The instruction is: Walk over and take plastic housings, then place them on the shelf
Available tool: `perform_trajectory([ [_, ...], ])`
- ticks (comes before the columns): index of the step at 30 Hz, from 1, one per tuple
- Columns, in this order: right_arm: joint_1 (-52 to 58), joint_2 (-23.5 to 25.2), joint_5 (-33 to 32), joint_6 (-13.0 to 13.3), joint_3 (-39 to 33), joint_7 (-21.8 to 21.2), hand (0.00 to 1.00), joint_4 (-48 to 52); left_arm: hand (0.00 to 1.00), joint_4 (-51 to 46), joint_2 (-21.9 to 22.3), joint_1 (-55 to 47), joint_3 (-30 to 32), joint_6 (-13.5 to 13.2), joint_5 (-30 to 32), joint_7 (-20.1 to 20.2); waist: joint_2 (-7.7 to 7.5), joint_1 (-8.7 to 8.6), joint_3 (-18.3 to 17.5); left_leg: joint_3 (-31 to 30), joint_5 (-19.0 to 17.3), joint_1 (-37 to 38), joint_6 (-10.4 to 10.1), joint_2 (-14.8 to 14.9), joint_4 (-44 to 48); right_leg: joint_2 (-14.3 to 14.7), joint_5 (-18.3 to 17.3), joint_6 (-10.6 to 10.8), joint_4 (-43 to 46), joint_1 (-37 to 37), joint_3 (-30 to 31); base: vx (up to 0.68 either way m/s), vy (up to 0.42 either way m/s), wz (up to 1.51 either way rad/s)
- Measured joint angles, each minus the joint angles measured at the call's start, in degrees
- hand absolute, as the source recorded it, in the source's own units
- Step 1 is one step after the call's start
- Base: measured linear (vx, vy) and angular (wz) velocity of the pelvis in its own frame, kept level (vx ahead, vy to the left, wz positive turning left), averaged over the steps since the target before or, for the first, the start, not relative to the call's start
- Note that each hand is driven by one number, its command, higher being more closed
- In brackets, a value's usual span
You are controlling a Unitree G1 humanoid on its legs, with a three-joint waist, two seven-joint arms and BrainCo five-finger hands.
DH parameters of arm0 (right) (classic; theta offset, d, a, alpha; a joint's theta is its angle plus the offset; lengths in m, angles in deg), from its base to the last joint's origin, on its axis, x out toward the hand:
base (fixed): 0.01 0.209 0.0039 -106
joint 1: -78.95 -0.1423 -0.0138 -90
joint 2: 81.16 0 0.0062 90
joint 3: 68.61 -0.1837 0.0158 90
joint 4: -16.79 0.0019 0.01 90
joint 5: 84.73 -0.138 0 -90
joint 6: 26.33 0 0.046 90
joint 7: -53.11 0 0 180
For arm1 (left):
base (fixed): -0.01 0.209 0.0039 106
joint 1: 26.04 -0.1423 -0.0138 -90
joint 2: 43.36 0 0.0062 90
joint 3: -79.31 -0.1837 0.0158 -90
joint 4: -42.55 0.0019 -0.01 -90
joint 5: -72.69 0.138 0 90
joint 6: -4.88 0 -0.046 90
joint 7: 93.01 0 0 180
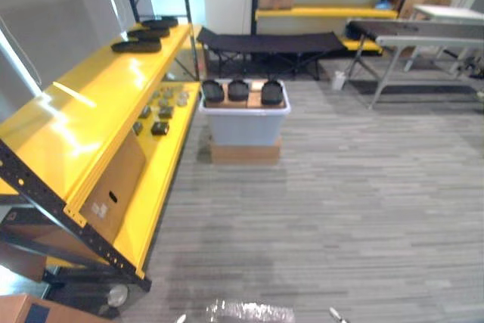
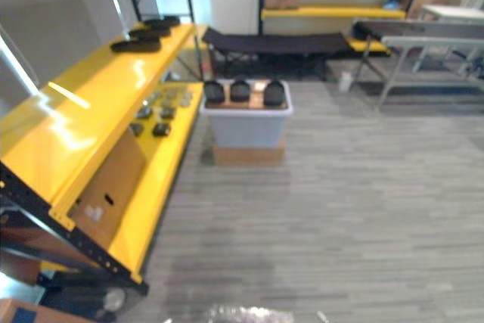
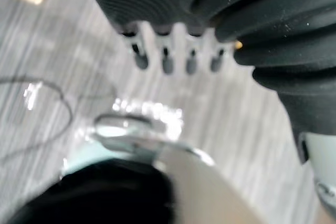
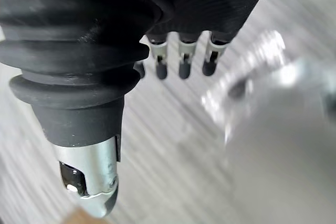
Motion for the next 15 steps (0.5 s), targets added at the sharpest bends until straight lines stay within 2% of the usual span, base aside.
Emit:
perform_trajectory([
  [4, 0.05, 0.47, -0.45, -0.03, -3.69, -0.33, 0.00, -1.84, 0.00, 1.53, 0.34, 0.71, 0.14, -0.13, 0.05, -0.06, 0.24, -0.15, 1.22, 1.02, 2.92, 6.05, 0.05, -1.39, -7.02, -0.86, 0.98, 0.85, -2.76, 4.52, -1.22, 0.12, 0.060, 0.09],
  [7, -0.53, 0.89, -0.48, -0.09, -3.82, -0.41, 0.00, -1.87, 0.00, 1.58, 0.19, 0.96, 0.13, 0.05, 0.41, 0.48, 0.02, -0.17, 1.32, 1.26, 4.39, 8.34, 0.11, -2.04, -10.87, -0.90, 1.05, 1.02, -3.90, 5.41, -1.23, 0.12, 0.048, -0.04],
  [14, -2.60, 1.41, -0.67, -1.21, -4.37, -0.56, 0.00, -1.96, 0.00, 1.62, -0.46, 1.89, 0.10, 1.19, 0.30, 0.29, -0.47, -0.18, 3.53, 1.69, 4.52, 10.97, -0.52, -2.09, -12.46, -0.70, 1.35, 1.66, -4.57, 7.17, -1.42, 0.07, 0.015, -0.02],
  [15, -2.63, 1.36, -2.18, -1.61, -4.40, -0.96, 0.00, -1.99, 0.00, 1.62, -0.45, 1.97, 0.09, 1.11, 0.30, 0.21, -0.51, -0.18, 3.68, 1.89, 4.51, 10.98, -0.53, -2.09, -12.47, -0.70, 1.35, 1.69, -4.57, 7.16, -1.42, 0.00, 0.004, -0.04],
])
